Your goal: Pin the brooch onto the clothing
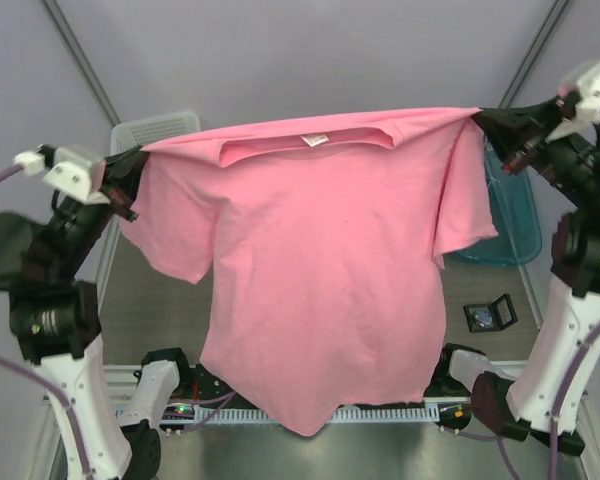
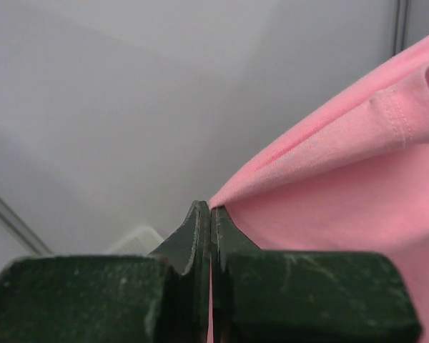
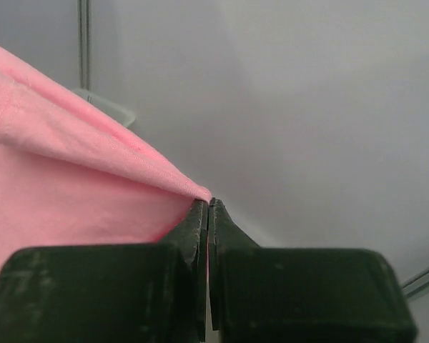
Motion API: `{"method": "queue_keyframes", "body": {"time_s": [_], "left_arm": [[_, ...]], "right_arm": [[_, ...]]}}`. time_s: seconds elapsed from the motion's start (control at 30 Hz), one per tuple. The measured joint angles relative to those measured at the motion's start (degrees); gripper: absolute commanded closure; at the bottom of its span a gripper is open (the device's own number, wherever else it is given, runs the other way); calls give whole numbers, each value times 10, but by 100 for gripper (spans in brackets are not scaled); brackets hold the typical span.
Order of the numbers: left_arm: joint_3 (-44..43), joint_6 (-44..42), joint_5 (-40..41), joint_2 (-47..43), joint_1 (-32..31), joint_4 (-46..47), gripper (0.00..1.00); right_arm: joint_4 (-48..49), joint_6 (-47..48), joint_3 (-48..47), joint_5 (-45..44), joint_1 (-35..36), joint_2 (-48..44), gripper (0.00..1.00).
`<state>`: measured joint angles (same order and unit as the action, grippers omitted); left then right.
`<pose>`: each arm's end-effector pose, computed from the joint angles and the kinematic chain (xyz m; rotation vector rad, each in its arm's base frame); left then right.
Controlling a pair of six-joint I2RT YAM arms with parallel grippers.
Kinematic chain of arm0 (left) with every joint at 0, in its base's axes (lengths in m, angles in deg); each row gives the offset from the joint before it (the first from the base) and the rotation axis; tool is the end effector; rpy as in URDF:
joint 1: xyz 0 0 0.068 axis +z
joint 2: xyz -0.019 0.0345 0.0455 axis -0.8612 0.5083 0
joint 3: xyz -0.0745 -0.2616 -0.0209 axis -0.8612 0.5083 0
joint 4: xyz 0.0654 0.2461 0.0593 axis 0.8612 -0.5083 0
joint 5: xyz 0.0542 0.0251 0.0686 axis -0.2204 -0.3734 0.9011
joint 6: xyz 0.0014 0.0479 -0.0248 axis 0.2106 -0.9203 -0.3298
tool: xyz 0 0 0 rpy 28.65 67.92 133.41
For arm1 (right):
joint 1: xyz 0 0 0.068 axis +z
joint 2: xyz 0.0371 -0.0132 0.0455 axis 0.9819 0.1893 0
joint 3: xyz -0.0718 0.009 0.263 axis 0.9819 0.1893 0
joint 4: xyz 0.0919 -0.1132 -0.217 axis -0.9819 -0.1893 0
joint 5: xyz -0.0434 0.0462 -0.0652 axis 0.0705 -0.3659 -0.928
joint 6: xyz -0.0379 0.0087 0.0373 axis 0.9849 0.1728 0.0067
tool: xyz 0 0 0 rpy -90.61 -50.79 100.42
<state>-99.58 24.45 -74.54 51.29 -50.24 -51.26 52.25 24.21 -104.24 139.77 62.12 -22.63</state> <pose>0.0561 -0.0111 0.5682 0.4683 1.1550 -0.1503 0.0890 0.0018 0.6153 -0.6641 1.1692 0.1816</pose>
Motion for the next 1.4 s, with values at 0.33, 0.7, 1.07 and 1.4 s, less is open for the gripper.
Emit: {"method": "queue_keyframes", "body": {"time_s": [0.33,0.7,1.07,1.4], "left_arm": [[187,-25,39,240,-113,44,100],[-104,-63,211,698,-167,-31,9],[178,-98,210,392,-174,-45,28],[313,-117,144,361,-197,-85,35]], "right_arm": [[15,89,278,-193,188,194,99],[-36,119,12,-449,227,610,2],[-130,154,198,-429,218,453,39],[-115,160,271,-450,220,478,52]]}}
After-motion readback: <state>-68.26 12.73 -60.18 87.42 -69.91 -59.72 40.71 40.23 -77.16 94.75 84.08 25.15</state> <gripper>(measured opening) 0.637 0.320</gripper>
